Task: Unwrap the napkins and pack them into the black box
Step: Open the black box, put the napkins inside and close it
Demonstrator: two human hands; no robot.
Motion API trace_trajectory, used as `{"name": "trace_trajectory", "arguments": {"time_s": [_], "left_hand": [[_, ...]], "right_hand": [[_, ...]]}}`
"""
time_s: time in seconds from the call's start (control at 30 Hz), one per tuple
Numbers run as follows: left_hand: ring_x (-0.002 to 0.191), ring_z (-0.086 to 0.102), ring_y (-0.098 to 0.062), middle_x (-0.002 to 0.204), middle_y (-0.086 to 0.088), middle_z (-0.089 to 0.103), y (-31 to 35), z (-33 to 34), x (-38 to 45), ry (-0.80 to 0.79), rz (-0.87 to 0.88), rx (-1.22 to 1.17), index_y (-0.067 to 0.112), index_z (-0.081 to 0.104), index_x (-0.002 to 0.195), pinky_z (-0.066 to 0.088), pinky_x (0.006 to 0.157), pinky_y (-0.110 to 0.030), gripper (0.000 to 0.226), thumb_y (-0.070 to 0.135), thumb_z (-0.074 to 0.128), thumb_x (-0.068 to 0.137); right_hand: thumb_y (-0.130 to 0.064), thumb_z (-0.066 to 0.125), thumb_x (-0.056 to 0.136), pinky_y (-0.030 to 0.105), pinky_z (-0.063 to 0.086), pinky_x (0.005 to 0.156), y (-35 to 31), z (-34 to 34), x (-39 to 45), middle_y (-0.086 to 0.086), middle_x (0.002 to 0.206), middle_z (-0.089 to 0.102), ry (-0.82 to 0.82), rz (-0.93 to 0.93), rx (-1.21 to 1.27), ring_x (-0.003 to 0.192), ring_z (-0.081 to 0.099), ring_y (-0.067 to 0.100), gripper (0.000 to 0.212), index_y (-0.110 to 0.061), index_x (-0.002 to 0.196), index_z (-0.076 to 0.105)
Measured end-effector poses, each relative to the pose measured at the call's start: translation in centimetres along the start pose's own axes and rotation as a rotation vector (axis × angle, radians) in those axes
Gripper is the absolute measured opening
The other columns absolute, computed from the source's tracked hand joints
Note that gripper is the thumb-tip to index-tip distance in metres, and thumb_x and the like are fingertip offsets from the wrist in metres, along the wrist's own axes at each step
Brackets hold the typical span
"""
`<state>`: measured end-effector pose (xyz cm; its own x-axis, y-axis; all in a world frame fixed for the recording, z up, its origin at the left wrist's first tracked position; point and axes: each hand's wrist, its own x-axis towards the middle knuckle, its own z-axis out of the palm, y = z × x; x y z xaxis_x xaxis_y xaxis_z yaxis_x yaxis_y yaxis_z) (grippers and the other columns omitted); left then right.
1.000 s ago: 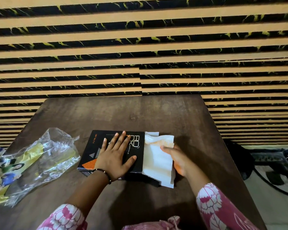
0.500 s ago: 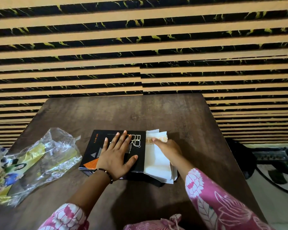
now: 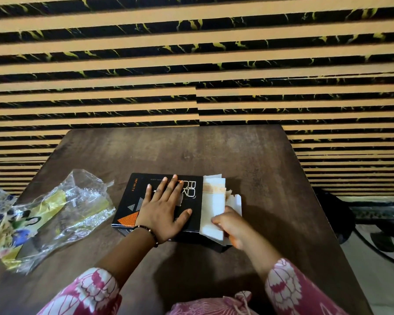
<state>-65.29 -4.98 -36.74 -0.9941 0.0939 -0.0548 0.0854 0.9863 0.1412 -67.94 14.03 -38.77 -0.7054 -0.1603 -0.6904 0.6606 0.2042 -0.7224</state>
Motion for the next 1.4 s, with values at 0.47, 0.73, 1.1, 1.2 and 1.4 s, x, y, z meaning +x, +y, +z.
{"name": "trace_trajectory", "arguments": {"time_s": [0.47,0.73,1.1,1.2,1.4], "left_hand": [[0.138,-0.021,-0.011,0.150,0.013,-0.019,0.2,0.0,0.0,-0.003,-0.011,0.009,0.031,-0.006,0.145,-0.013,0.114,-0.044,0.081,0.070,0.003,0.075],[0.138,-0.019,-0.009,0.150,0.014,-0.016,0.1,-0.3,0.0,-0.001,-0.005,-0.053,0.031,-0.002,0.146,-0.012,0.116,-0.045,0.083,0.071,0.007,0.074],[0.140,-0.017,-0.009,0.151,0.014,-0.015,0.1,-0.3,-0.1,0.014,-0.013,-0.048,0.031,-0.001,0.146,-0.011,0.116,-0.044,0.081,0.069,0.011,0.076],[0.141,-0.016,-0.011,0.152,0.013,-0.015,0.1,-0.3,0.0,0.016,-0.016,-0.040,0.030,-0.002,0.146,-0.011,0.116,-0.045,0.080,0.069,0.011,0.077],[0.139,-0.017,-0.010,0.150,0.013,-0.015,0.1,-0.2,-0.1,0.022,-0.007,-0.046,0.030,0.000,0.146,-0.011,0.116,-0.045,0.081,0.069,0.011,0.076]], "right_hand": [[-0.034,0.048,0.093,0.042,0.050,0.091,-2.3,1.5,2.5,0.011,0.111,0.066,-0.036,-0.058,0.349,0.102,0.063,0.026,0.036,-0.013,0.122,0.052],[-0.045,0.033,0.096,0.040,0.050,0.082,-1.9,1.4,3.6,0.014,0.096,0.068,0.078,0.109,0.532,0.089,0.063,0.027,0.047,-0.009,0.104,0.063],[-0.013,0.055,0.086,0.038,0.053,0.085,-0.5,1.8,2.0,-0.005,0.080,0.063,0.334,-0.154,-0.078,0.087,0.060,0.018,0.010,-0.018,0.082,0.063],[-0.013,0.052,0.086,0.043,0.054,0.088,0.0,2.5,2.2,0.002,0.096,0.071,0.181,-0.079,-0.073,0.094,0.065,0.023,0.020,-0.022,0.091,0.069],[0.006,0.035,0.091,0.036,0.056,0.075,-1.8,2.1,1.9,0.011,0.090,0.071,-0.136,0.032,0.227,0.086,0.067,0.024,0.036,-0.008,0.107,0.064]]}}
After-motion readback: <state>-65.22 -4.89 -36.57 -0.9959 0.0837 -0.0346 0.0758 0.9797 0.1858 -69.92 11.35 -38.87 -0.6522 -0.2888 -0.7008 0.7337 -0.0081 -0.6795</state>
